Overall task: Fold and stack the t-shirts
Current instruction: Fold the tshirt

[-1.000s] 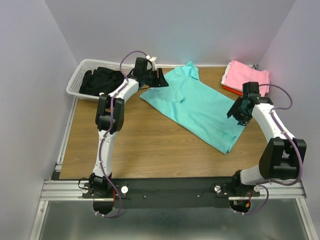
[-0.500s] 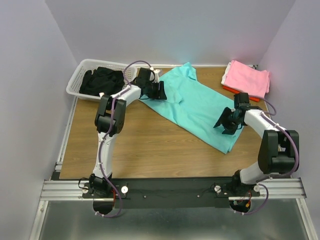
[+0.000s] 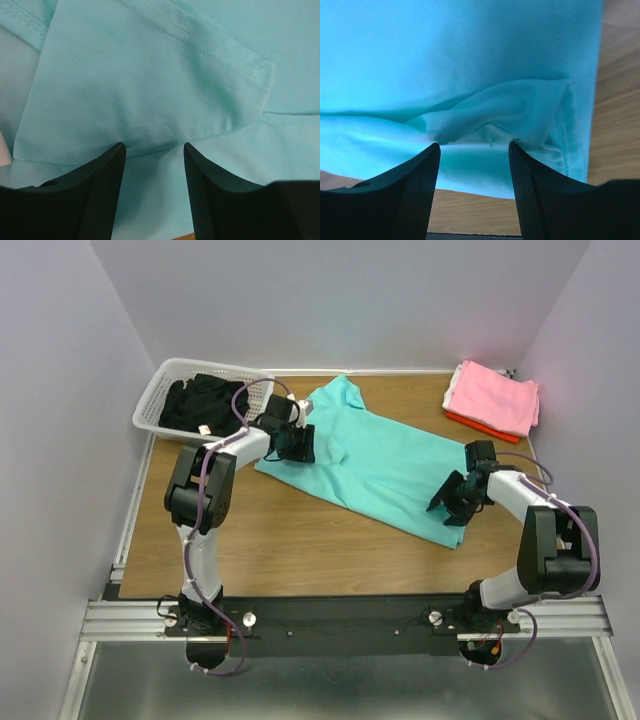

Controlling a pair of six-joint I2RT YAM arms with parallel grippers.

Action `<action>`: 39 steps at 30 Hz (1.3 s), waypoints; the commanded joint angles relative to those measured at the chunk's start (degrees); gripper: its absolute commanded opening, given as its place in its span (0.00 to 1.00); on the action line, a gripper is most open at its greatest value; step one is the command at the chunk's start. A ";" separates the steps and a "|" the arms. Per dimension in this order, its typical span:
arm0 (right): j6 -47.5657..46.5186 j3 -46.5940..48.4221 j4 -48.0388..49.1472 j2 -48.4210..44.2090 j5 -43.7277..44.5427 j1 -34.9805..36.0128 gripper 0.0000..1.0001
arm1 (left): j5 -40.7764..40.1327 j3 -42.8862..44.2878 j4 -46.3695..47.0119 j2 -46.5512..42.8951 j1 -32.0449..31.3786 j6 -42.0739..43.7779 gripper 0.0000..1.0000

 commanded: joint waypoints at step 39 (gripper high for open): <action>-19.45 16.89 -10.28 14.50 0.26 0.05 0.66 | 0.06 -6.41 -7.49 -5.69 -1.99 -6.33 0.60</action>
